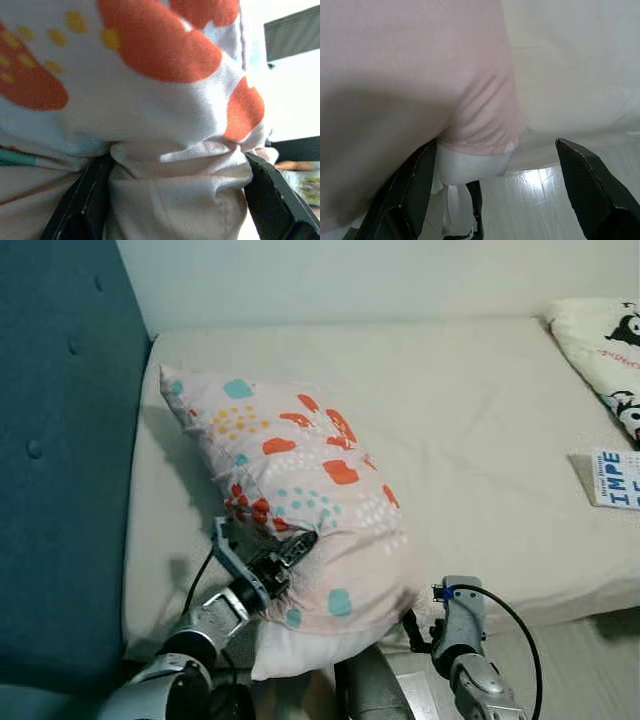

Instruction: Clean up the room

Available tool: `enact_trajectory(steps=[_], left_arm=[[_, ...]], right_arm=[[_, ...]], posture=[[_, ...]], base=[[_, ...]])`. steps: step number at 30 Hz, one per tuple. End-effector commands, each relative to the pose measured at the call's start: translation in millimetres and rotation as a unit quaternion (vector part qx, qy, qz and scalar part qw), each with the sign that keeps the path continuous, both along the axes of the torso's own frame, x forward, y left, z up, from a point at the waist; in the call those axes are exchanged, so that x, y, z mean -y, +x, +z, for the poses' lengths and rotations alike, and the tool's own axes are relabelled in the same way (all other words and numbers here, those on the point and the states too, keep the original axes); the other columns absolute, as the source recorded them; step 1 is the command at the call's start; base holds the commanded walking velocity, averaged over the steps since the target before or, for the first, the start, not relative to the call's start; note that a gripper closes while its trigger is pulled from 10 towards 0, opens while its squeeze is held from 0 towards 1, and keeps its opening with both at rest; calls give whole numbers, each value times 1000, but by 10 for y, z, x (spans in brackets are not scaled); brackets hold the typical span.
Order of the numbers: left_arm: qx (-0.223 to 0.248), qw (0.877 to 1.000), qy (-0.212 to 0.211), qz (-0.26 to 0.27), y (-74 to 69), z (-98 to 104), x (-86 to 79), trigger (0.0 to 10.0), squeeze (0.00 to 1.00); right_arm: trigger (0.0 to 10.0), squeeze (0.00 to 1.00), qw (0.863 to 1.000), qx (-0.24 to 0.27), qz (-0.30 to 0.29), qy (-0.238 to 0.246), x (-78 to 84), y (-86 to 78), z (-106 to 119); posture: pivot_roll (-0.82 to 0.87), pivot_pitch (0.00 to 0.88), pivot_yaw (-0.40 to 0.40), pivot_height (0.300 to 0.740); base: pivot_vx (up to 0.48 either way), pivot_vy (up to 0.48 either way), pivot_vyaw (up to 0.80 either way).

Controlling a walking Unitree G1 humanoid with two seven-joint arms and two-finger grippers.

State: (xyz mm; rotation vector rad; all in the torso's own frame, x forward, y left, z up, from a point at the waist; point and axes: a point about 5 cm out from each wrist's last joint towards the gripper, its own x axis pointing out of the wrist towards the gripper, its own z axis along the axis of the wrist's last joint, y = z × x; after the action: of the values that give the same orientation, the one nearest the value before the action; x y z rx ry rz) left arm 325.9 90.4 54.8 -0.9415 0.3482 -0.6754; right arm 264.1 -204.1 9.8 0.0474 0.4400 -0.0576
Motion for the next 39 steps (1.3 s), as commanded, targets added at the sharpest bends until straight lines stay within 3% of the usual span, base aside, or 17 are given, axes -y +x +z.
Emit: enact_trajectory(steps=[1, 2, 3, 13, 18, 19, 22, 25, 26, 27, 28, 29, 31, 33, 36, 37, 39], left_arm=[[-32, 999, 12, -30, -116, -128, 175, 10000, 0], [-31, 999, 13, -31, -116, -128, 177, 10000, 0], [-22, 999, 20, -20, -83, -95, 187, 0, 0], [37, 991, 79, 101, 319, 343, 74, 0, 0], [110, 973, 139, 147, 560, 757, -38, 0, 0], [152, 955, 195, 162, 641, 936, -71, 0, 0], [161, 951, 207, 165, 656, 974, -75, 0, 0], [179, 886, 333, 269, 782, 1201, -430, 0, 0], [175, 870, 357, 290, 793, 1224, -533, 0, 0], [175, 870, 357, 290, 793, 1224, -533, 0, 0], [156, 838, 400, 337, 797, 1247, -794, 0, 0], [147, 824, 415, 356, 792, 1255, -901, 0, 0], [142, 818, 422, 365, 788, 1257, -956, 0, 0], [122, 786, 463, 392, 748, 1223, -1179, 0, 0], [108, 769, 482, 406, 717, 1196, -1306, 0, 0], [84, 732, 518, 433, 627, 1135, -1572, 0, 0], [80, 722, 529, 439, 600, 1120, -1637, 0, 0]], right_arm=[[10000, 0, 1000, -22, -7, 4, 25, -73, -89], [10000, 0, 1000, -23, -7, 4, 25, -72, -89], [10000, 0, 1000, -22, -8, 5, 25, -69, -89], [10000, 0, 1000, -20, -12, 6, 23, -26, -78], [10000, 0, 1000, -15, -17, 4, 48, 13, -55], [10000, 0, 1000, -13, -20, 4, 60, 28, -43], [10000, 0, 1000, -13, -20, 4, 63, 32, -41], [10000, 0, 1000, -8, -24, 6, 67, 57, -26], [10000, 0, 1000, -8, -25, 6, 67, 56, -28], [10000, 0, 1000, -8, -25, 6, 67, 56, -28], [10000, 0, 1000, -8, -25, 7, 62, 53, -35], [10000, 0, 1000, -8, -25, 7, 59, 52, -39], [10000, 0, 1000, -8, -25, 7, 57, 51, -41], [10000, 0, 1000, -9, -24, 9, 42, 56, -46], [10000, 0, 1000, -9, -23, 10, 33, 61, -48], [10000, 0, 1000, -9, -21, 12, 9, 81, -47], [10000, 0, 1000, -9, -20, 12, 2, 89, -46]], posture=[[-273, 282, -21, 637], [-273, 282, -21, 637], [-271, 280, -18, 637], [-266, 263, -11, 637], [-262, 252, -7, 637], [-261, 245, -4, 637], [-261, 245, -4, 637], [-261, 234, 5, 637], [-260, 234, 6, 637], [-260, 234, 6, 637], [-258, 232, 8, 637], [-258, 232, 8, 637], [-258, 232, 8, 637], [-243, 230, 11, 637], [-241, 229, 11, 637], [-227, 227, 11, 637], [-227, 227, 11, 637]], base=[[0, 0, 0], [0, 0, 0], [0, 0, 0], [0, 0, 0], [0, 0, 0], [0, 0, 0], [0, 0, 0], [0, 0, 0], [0, 0, 0], [0, 0, 0], [0, 0, 0], [0, 0, 0], [0, 0, 0], [0, 0, 0], [0, 0, 0], [0, 0, 0], [0, 0, 0]])
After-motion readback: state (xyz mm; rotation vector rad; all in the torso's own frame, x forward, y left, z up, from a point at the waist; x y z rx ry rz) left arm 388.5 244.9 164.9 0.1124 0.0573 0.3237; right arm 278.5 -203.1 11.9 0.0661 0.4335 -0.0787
